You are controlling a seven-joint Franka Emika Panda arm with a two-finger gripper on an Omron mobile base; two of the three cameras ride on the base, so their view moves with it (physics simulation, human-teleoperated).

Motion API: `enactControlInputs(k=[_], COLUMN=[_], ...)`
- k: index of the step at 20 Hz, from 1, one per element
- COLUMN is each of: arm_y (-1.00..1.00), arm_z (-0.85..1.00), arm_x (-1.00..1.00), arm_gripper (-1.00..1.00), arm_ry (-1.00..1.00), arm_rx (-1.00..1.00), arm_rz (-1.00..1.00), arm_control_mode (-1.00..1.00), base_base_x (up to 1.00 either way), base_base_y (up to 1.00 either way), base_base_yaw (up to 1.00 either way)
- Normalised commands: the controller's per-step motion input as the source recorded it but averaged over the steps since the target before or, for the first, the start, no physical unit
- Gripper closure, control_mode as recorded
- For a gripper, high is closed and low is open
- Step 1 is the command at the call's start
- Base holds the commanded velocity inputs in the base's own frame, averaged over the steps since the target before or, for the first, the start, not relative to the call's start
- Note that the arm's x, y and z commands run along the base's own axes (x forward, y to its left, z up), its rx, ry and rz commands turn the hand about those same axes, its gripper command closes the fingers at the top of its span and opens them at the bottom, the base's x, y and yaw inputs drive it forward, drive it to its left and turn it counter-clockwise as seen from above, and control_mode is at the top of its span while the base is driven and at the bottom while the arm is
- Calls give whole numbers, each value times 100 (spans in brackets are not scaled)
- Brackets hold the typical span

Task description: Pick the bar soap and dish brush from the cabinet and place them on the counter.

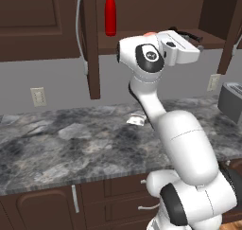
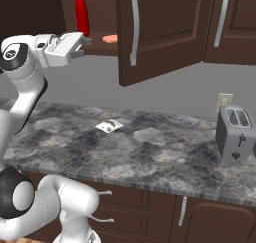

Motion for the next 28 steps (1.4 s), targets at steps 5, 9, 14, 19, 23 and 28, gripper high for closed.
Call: enactControlInputs(k=[5, 9, 14, 19, 23, 28], arm_y=[-24, -48, -54, -36, -47, -71], arm_z=[-4, 0, -5, -13, -4, 0], arm_x=[34, 15, 22, 46, 27, -6], arm_gripper=[-100, -100, -100, -100, -100, -100], arm_ry=[0, 0, 2, 6, 4, 0], arm_rx=[0, 0, 0, 0, 0, 0], arm_rz=[0, -4, -2, 0, -1, -6], arm_control_mode=[-100, -100, -100, -100, -100, -100], base_base_x=[0, 0, 0, 0, 0, 0], base_base_y=[0, 0, 0, 0, 0, 0], base_base_yaw=[0, 0, 0, 0, 0, 0])
